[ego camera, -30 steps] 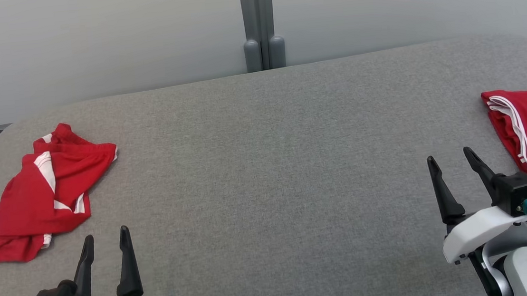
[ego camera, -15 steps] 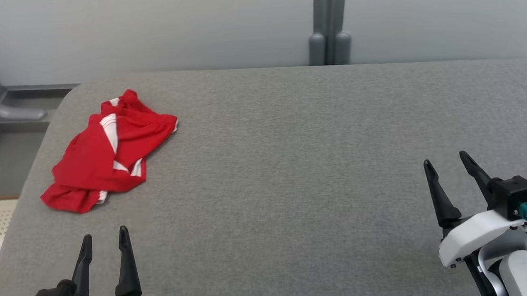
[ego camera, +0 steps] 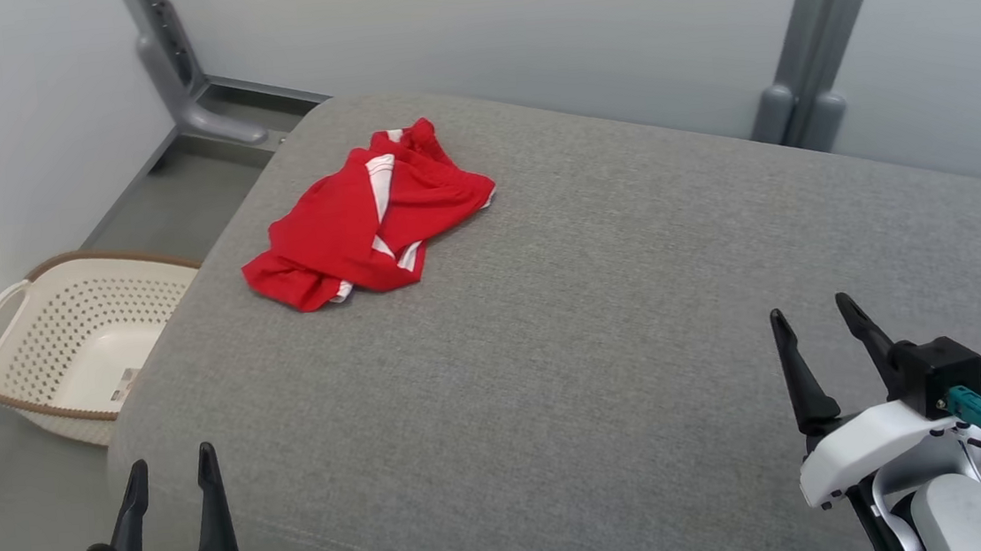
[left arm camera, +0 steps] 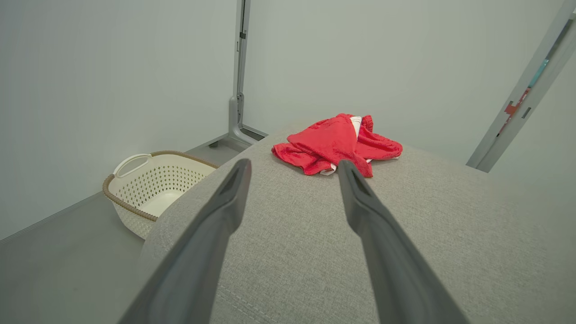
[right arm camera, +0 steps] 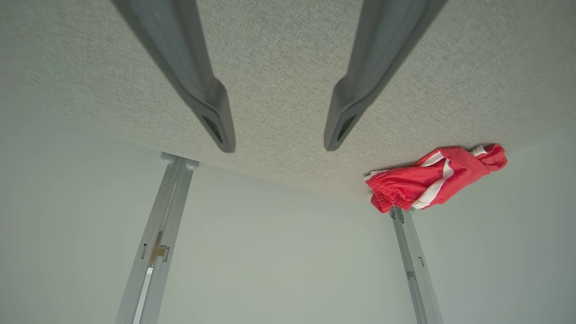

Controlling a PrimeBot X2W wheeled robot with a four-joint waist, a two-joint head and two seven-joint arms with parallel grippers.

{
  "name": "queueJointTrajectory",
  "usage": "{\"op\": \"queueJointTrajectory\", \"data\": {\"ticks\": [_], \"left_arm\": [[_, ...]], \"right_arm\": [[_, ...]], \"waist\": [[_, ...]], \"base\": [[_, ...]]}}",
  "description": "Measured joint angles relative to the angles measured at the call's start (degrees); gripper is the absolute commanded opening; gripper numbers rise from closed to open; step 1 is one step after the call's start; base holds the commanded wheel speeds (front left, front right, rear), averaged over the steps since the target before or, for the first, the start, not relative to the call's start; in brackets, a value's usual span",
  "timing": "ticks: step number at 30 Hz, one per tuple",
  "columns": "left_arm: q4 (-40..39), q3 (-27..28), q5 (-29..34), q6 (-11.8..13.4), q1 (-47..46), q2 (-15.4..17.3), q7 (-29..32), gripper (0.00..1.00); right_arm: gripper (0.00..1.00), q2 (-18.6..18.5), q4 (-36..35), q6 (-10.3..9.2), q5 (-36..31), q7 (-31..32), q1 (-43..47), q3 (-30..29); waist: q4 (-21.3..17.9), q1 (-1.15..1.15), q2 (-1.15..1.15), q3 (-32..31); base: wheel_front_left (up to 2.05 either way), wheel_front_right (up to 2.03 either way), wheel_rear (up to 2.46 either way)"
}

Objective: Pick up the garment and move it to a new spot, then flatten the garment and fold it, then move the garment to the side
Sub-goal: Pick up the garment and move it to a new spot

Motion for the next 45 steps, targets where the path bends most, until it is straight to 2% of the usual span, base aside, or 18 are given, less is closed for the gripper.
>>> {"op": "queueJointTrajectory", "data": {"ticks": [7,22,31,37,43,45], "left_arm": [[-1.4,1.8,-0.4,0.2,1.6,-0.1,0.0,1.00],[-0.5,0.7,-0.4,0.7,0.4,-1.0,0.0,1.00],[8.7,-0.7,-4.3,0.2,-11.9,0.1,1.5,1.00],[18.9,-1.1,-7.3,0.1,-23.9,1.4,2.5,1.00],[30.4,2.0,-13.3,0.0,-36.3,2.0,5.2,1.00],[33.5,2.5,-14.1,0.0,-39.7,3.1,6.7,1.00]], "right_arm": [[1.00,-0.2,1.0,0.00,0.5,0.2,-1.6,1.9],[1.00,-0.7,1.0,0.00,0.9,0.0,-1.7,1.3],[1.00,-1.9,-2.4,0.00,-0.1,2.5,-1.6,1.2],[1.00,-3.9,-5.3,0.00,-0.5,5.0,-4.0,2.4],[1.00,-6.2,-9.1,0.00,-0.6,7.8,-7.3,4.9],[1.00,-6.7,-10.3,0.00,-0.7,8.4,-8.7,5.8]], "waist": [[3.5,0.00,0.00,0.1],[3.7,0.00,0.00,1.3],[2.5,0.00,0.00,3.3],[-0.1,0.00,0.00,6.7],[-3.7,0.00,0.00,11.4],[-5.0,0.00,0.00,13.2]], "base": [[0.00,0.00,0.00],[0.00,0.00,0.00],[0.00,0.00,0.00],[0.00,0.00,0.00],[0.00,0.00,0.00],[0.00,0.00,0.00]]}}
